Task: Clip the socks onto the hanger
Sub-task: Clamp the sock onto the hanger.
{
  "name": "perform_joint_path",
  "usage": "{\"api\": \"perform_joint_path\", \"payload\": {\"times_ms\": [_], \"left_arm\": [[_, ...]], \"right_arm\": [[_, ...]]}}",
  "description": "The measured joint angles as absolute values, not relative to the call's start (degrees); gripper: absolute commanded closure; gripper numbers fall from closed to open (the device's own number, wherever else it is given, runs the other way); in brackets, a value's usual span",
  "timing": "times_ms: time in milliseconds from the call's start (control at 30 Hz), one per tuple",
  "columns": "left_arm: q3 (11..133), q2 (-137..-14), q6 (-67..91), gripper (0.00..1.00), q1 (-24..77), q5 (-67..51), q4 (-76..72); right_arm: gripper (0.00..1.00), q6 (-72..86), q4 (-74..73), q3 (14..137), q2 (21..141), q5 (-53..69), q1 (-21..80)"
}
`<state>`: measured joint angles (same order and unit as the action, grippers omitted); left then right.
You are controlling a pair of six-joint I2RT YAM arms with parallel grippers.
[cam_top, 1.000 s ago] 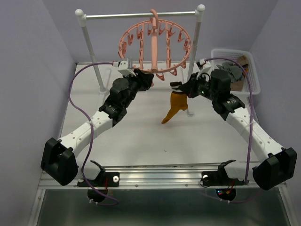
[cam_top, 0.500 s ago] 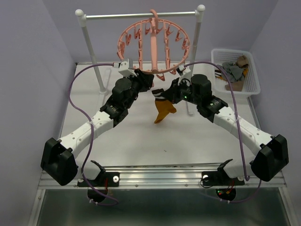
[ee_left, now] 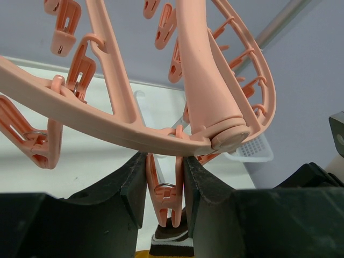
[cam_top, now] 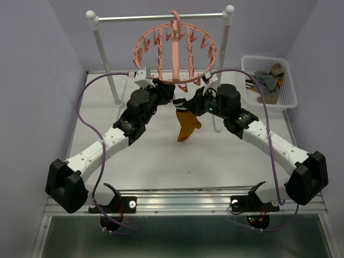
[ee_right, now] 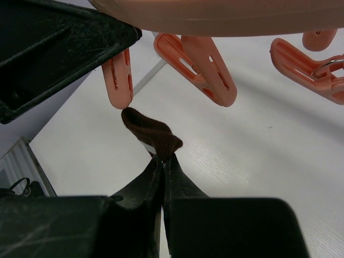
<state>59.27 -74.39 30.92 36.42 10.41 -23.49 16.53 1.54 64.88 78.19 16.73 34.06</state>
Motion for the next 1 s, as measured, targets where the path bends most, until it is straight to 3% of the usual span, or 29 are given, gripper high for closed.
{"api": "perform_joint_path", "payload": {"times_ms": [1000], "left_arm": [[58.8, -73.0, 29.2, 1.00, 36.4, 9.3, -23.7]], "right_arm": [[0.99, 18.2, 3.6, 68.5, 79.4, 15.4, 34.2]]}}
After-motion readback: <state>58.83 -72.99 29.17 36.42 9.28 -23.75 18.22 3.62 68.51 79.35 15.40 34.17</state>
